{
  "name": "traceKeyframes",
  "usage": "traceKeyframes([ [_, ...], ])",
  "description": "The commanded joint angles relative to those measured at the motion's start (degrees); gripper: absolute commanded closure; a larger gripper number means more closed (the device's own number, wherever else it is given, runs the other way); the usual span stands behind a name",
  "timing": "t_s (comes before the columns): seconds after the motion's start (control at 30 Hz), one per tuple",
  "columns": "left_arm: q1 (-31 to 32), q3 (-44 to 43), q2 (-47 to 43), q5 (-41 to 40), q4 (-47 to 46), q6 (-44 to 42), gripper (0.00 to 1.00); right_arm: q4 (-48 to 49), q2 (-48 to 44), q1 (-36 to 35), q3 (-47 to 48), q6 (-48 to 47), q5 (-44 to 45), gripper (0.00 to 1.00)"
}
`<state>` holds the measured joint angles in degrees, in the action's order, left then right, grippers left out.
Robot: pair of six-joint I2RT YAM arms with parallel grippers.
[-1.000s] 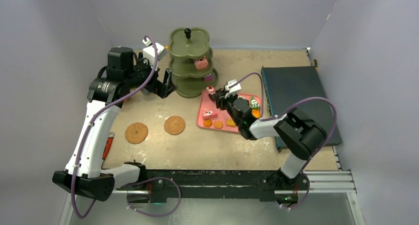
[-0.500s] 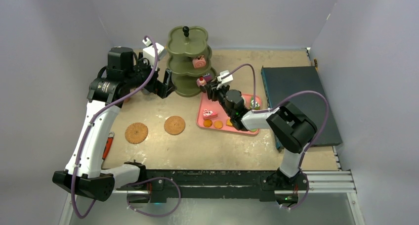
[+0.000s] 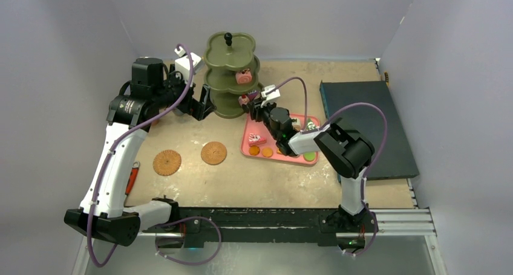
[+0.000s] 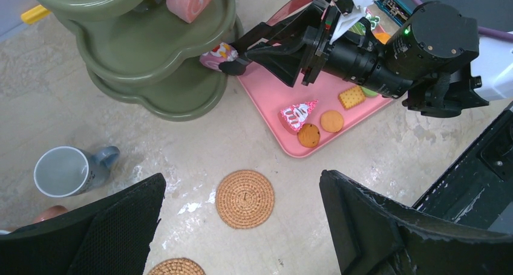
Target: Serve the afternoon tea
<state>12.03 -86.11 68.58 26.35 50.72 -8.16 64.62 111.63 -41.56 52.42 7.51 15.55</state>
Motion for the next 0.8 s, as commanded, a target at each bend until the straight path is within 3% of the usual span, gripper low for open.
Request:
traceKeyframes([
  [0.0, -0.3, -1.1, -0.9, 0.2, -0.5, -0.8, 0.00, 5.2, 0.3, 0.3, 4.2, 0.4, 1.9, 0.66],
  [0.57, -0.3, -1.4, 0.0, 1.0, -0.3, -1.1, 0.00, 6.1, 9.9, 1.3, 11.5, 1.1, 3.8, 0.65],
  [0.67, -0.3, -1.5, 0.3, 0.9, -0.2, -1.2, 0.01, 5.9, 9.9, 1.3, 11.3, 1.1, 3.8, 0.60],
  [0.77, -0.2, -1.4, 0.5, 0.2, -0.9, -1.4, 0.01, 6.2, 8.0, 1.3, 9.2, 1.0, 3.2, 0.46],
])
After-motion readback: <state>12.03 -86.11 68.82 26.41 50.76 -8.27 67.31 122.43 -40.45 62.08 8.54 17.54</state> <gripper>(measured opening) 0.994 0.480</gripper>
